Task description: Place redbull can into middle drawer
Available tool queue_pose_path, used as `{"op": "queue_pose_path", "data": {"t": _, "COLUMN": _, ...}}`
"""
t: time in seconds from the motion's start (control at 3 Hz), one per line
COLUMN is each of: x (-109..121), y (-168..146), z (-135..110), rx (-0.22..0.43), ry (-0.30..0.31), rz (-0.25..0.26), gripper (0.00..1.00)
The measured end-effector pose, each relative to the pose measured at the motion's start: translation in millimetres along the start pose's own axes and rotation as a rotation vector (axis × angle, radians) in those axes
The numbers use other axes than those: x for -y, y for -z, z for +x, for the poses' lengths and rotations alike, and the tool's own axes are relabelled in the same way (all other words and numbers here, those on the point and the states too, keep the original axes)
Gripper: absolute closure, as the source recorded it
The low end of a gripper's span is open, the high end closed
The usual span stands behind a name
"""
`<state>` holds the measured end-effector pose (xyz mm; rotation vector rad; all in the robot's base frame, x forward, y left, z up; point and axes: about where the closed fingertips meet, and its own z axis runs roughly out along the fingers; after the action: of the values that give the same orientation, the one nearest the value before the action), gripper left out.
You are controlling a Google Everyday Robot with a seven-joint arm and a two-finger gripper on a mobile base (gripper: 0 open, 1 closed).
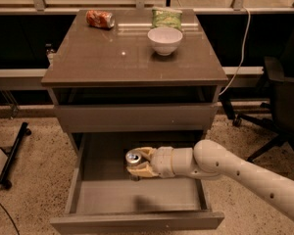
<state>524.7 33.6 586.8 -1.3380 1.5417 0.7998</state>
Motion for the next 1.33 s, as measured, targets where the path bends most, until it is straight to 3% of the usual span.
{"op": "queue_pose_path", "data": {"t": 0.67, "x": -7, "y": -5, "z": 68, "rx": -0.028, "ry": -0.122, "rz": 0.039, "gripper": 1.0}}
{"op": "queue_pose_path", "data": {"t": 1.33, "x": -7, "y": -7, "z": 104, "rx": -0.017, "ry": -0.157, "rz": 0.084, "gripper": 1.0}}
